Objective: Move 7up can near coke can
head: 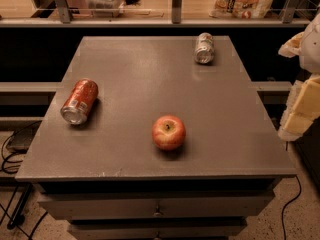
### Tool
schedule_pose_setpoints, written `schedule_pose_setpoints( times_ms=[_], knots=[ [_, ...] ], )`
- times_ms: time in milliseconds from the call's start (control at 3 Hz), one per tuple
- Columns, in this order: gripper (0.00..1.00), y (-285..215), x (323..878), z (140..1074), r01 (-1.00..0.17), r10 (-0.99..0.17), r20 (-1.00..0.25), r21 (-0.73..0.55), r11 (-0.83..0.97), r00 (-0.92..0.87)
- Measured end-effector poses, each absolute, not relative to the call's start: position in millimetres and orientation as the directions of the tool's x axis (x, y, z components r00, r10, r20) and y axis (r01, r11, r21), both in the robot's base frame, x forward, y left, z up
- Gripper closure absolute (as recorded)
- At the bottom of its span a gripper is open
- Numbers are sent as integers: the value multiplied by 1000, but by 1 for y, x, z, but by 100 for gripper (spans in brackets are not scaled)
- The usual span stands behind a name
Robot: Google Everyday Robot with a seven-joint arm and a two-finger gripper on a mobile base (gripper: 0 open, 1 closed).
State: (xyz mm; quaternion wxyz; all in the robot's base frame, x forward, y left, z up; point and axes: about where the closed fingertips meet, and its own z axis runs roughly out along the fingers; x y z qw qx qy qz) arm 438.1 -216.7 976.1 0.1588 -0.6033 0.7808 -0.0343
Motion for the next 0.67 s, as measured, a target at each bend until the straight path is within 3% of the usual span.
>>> schedule_pose_setpoints(
  times_ms=[667],
  knots=[
    [0, -222, 448, 980, -910, -931, -266, -263, 321, -251]
  ],
)
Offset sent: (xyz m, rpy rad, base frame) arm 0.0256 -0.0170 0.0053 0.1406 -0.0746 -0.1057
